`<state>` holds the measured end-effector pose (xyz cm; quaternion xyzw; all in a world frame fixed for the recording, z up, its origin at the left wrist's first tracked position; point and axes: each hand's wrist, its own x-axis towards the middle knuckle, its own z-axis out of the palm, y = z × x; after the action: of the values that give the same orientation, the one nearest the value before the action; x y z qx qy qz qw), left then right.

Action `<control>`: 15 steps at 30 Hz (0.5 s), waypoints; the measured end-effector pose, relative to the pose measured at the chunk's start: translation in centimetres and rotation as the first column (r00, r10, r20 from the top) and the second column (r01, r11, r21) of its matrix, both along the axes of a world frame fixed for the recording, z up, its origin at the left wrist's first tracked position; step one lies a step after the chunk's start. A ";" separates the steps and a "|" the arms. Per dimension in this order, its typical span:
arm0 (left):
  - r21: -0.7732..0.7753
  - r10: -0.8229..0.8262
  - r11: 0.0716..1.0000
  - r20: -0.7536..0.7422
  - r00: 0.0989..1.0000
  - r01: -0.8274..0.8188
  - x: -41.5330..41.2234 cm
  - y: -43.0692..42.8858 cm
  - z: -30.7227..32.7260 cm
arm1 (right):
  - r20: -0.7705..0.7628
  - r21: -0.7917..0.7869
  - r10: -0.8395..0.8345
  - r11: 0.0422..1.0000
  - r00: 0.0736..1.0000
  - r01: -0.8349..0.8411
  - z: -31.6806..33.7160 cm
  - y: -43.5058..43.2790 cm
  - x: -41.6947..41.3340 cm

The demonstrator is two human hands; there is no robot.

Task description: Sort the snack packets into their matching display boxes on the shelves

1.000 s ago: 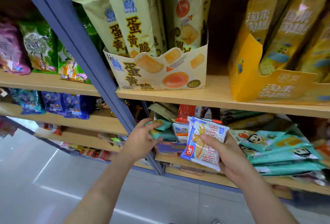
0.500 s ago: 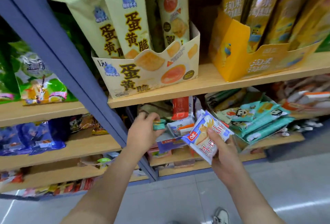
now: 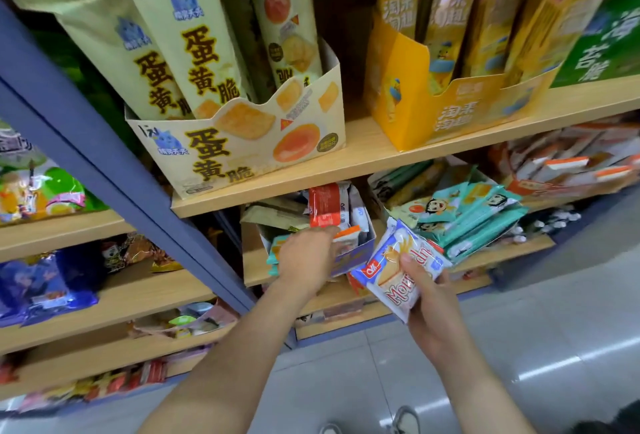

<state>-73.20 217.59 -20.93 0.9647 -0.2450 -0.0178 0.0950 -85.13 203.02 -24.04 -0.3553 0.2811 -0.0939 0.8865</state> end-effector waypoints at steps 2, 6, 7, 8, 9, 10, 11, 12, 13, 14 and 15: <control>-0.194 0.046 0.980 0.023 0.999 -0.041 0.1 1.1 0.2 | -0.004 -0.007 0.010 1.000 1.000 -0.010 0.2 -0.3 0.1; -0.631 0.193 0.765 0.029 0.981 -0.131 0.3 4.9 0.6 | -0.031 -0.047 0.020 0.999 0.999 -0.022 0.4 -0.9 0.7; -0.700 0.219 0.682 -0.079 0.973 -0.210 0.2 5.5 0.7 | -0.032 -0.045 0.023 0.999 0.999 -0.024 0.5 -1.0 0.9; -0.741 0.233 0.601 -0.197 0.952 -0.300 -0.1 5.9 0.8 | -0.030 -0.040 0.029 0.999 0.999 -0.030 0.5 -1.0 1.1; -0.759 0.242 0.532 -0.289 0.926 -0.376 -0.4 6.2 0.9 | -0.026 -0.036 0.040 0.999 0.999 -0.041 0.6 -0.9 1.4; -0.767 0.255 0.478 -0.344 0.903 -0.427 -0.7 6.5 0.8 | -0.021 -0.037 0.056 0.998 0.998 -0.057 0.8 -0.7 1.6; -0.777 0.273 0.431 -0.371 0.888 -0.458 -1.1 6.8 1.0 | -0.018 -0.040 0.074 0.996 0.997 -0.074 1.0 -0.6 1.8; -0.795 0.292 0.379 -0.383 0.877 -0.473 -1.4 7.0 1.2 | -0.017 -0.043 0.090 0.995 0.996 -0.091 1.1 -0.4 1.9; -0.816 0.312 0.322 -0.387 0.868 -0.480 -1.6 7.1 1.6 | -0.019 -0.046 0.106 0.993 0.994 -0.107 1.2 -0.3 2.1; -0.836 0.332 0.263 -0.391 0.859 -0.482 -1.8 7.2 1.9 | -0.022 -0.048 0.119 0.992 0.993 -0.120 1.3 -0.2 2.2; -0.851 0.358 0.212 -0.390 0.848 -0.481 -1.9 7.4 2.1 | -0.026 -0.051 0.128 0.990 0.991 -0.129 1.4 -0.1 2.4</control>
<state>-75.11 224.98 -18.82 0.7605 0.0653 0.0985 0.6385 -82.77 202.91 -22.63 -0.3970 0.2649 -0.0400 0.8779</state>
